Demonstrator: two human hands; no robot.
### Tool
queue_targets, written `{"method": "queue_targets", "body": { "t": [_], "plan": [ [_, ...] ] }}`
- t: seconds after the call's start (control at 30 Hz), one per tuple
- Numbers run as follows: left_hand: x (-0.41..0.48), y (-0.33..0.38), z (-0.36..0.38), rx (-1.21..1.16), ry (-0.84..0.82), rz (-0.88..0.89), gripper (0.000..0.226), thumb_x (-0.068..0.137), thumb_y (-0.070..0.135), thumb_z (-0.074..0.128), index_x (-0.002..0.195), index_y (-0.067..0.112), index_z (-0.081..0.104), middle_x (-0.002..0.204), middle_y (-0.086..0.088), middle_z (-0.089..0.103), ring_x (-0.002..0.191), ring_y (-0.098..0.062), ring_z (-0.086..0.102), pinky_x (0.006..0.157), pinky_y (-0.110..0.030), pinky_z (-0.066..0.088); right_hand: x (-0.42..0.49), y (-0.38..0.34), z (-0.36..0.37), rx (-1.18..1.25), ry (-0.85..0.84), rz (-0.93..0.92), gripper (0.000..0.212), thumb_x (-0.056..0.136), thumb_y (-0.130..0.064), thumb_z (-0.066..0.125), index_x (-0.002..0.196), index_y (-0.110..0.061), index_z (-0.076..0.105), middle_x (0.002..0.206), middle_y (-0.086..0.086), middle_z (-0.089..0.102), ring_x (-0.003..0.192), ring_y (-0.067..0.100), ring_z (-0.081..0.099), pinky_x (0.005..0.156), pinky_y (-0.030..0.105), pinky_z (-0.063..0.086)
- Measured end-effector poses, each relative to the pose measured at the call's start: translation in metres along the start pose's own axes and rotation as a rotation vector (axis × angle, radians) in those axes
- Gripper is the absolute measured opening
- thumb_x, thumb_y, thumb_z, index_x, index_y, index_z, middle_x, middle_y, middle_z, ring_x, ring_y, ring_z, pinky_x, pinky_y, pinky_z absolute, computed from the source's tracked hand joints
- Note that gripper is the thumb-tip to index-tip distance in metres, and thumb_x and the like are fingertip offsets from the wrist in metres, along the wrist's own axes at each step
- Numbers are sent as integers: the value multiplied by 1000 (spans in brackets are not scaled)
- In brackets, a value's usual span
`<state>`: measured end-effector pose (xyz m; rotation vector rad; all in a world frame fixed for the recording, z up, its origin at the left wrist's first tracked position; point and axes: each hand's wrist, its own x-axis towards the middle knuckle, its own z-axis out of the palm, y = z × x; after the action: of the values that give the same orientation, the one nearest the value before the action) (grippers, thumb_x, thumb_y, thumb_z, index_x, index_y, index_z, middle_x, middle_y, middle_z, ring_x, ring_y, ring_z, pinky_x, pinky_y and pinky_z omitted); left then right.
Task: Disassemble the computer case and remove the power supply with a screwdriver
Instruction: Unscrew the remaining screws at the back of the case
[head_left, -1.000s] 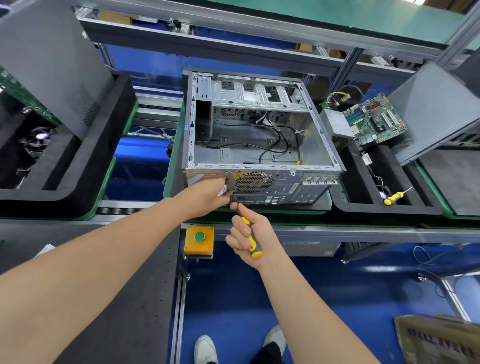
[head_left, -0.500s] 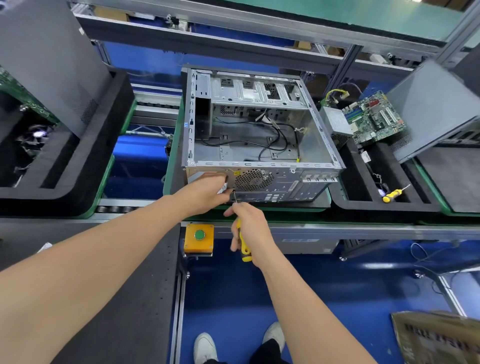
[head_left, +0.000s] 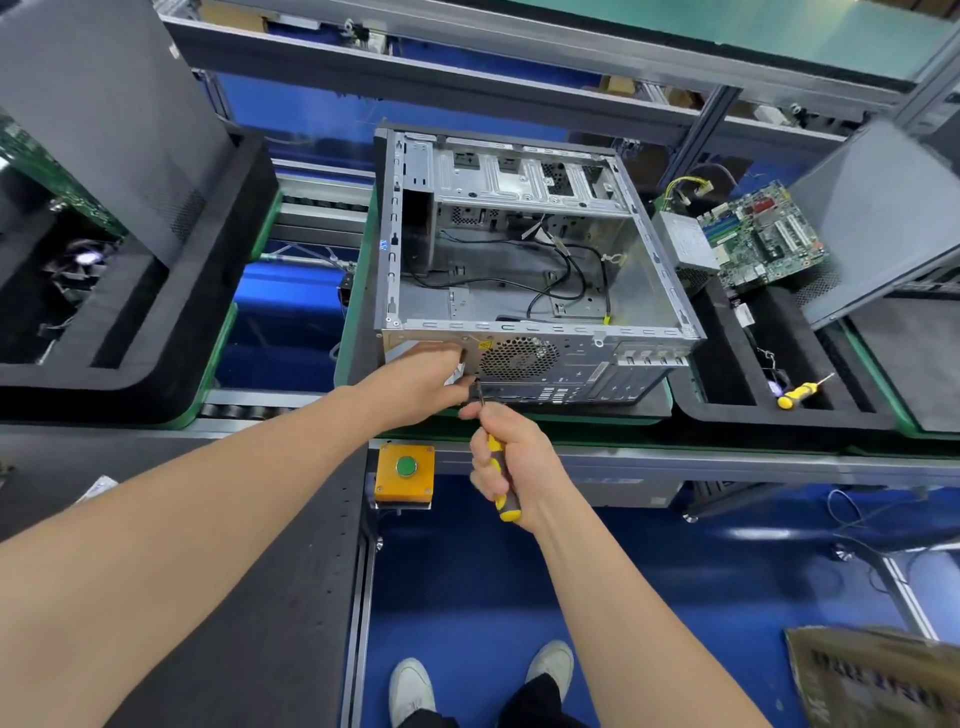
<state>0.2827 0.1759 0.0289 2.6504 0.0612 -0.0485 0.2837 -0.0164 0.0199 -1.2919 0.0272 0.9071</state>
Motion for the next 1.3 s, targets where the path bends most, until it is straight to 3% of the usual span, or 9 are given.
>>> {"method": "queue_targets", "body": {
  "t": [0.13, 0.23, 0.43, 0.53, 0.83, 1.0, 1.1, 1.17, 1.3],
  "plan": [
    [0, -1, 1, 7, 1, 10, 26, 101, 36, 54, 116, 15, 60, 102, -1, 65, 84, -15, 58, 75, -32, 49, -3, -3, 9, -1359, 414, -325, 14, 108, -25, 44, 95, -22, 49, 67, -1, 60, 53, 25, 51, 50, 34, 35],
    [-1, 0, -1, 7, 2, 16, 28, 102, 36, 55, 119, 14, 61, 105, -1, 65, 89, -17, 60, 80, -35, 53, -3, 10, 14, -1544, 580, -395, 10, 109, -28, 44, 100, -27, 43, 66, -7, 53, 55, 24, 47, 51, 32, 23],
    [-1, 2, -3, 32, -22, -4, 28, 103, 36, 53, 115, 12, 61, 102, -4, 66, 90, -19, 62, 84, -40, 55, 4, -3, 5, -787, 328, -190, 27, 105, -29, 46, 96, -26, 71, 64, -5, 62, 54, 18, 55, 61, 36, 48],
    [-2, 3, -3, 28, -24, -7, 27, 103, 35, 53, 115, 12, 61, 102, -3, 66, 90, -19, 61, 85, -38, 53, 6, -13, -1, -173, 105, 117, 31, 105, -18, 47, 112, -6, 74, 63, 0, 54, 46, 17, 42, 51, 31, 41],
    [-1, 0, -1, 33, -12, 4, 25, 104, 35, 51, 110, 13, 61, 99, -3, 66, 87, -17, 60, 79, -32, 49, 8, -2, -21, 673, -282, 256, 24, 104, -14, 52, 112, 0, 70, 63, -1, 55, 30, 6, 39, 28, 18, 30],
    [0, -2, 1, 19, 4, -1, 25, 102, 37, 53, 110, 14, 61, 97, 0, 63, 87, -17, 59, 76, -30, 47, 6, -3, -12, 25, -32, -8, 27, 108, -16, 49, 116, -4, 71, 67, 5, 60, 35, 14, 41, 37, 25, 34],
    [1, -3, 3, 13, -3, 0, 26, 102, 38, 53, 113, 16, 61, 99, 1, 65, 87, -17, 62, 77, -33, 52, -1, -6, -2, -1090, 282, -347, 17, 106, -22, 49, 98, -17, 63, 67, -3, 60, 51, 19, 54, 49, 30, 35],
    [1, -4, 3, 7, -3, -2, 28, 102, 39, 53, 118, 17, 61, 103, 2, 65, 87, -14, 60, 77, -32, 53, -5, 0, 10, -1552, 459, -421, 11, 104, -24, 52, 95, -24, 47, 66, -8, 51, 56, 21, 53, 51, 31, 26],
    [0, -2, 3, 14, 5, 9, 27, 102, 37, 53, 116, 16, 62, 102, 0, 66, 84, -14, 60, 76, -31, 53, -1, 13, 10, -1454, 581, -480, 14, 105, -33, 52, 92, -29, 47, 66, -11, 53, 58, 19, 50, 50, 29, 23]
  ]
}}
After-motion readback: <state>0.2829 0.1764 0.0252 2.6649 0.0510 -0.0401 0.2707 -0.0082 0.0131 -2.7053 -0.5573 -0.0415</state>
